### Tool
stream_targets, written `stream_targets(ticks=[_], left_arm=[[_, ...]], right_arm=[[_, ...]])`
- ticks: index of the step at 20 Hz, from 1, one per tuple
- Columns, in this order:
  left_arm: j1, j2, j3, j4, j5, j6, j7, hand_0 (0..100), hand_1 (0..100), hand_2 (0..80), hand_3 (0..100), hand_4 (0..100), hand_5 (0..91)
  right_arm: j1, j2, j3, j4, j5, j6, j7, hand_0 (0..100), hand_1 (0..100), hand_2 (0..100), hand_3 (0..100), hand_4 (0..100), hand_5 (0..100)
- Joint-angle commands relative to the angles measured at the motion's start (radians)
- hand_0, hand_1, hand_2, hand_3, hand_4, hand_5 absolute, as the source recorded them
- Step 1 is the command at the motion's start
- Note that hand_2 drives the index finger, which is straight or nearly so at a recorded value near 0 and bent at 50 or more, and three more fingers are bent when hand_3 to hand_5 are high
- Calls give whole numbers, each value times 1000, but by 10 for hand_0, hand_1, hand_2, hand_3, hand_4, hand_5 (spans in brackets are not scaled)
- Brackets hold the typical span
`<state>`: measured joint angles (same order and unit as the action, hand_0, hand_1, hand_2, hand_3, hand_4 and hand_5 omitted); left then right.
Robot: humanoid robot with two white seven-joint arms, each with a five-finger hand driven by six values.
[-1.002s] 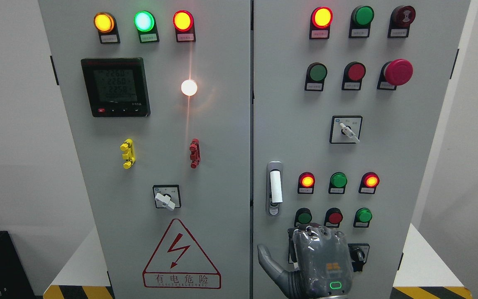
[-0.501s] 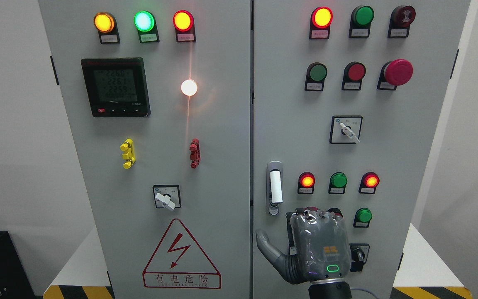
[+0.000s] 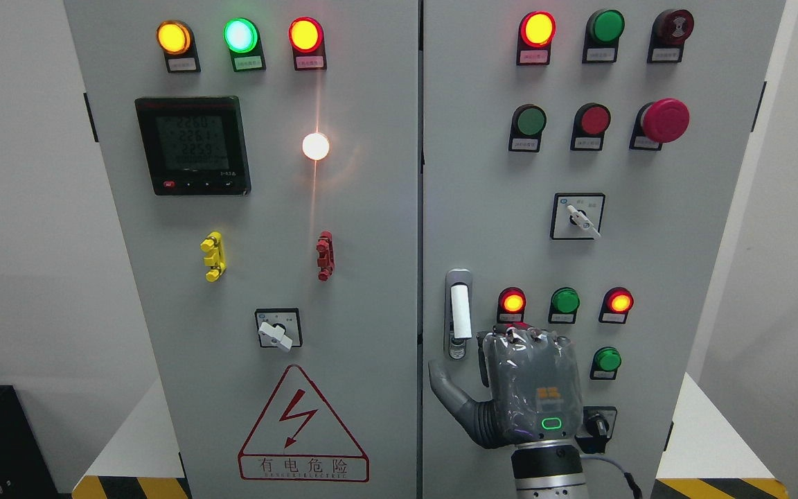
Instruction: Release door handle
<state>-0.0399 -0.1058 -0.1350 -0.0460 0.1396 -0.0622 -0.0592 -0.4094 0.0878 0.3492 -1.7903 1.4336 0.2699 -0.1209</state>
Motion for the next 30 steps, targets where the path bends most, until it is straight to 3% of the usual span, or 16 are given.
stream_targets(ticks=[1,30], left_arm=[[0,0,0,0,0,-1,-1,120,556,0,0,0,0],[0,0,0,0,0,-1,-1,120,556,0,0,0,0]], right_arm=[[-35,18,-19,54,2,-1,1,220,333,991,1000,948,1000],[-57,26,-39,69,-7,0,1,289,302,977,1000,936,1000]])
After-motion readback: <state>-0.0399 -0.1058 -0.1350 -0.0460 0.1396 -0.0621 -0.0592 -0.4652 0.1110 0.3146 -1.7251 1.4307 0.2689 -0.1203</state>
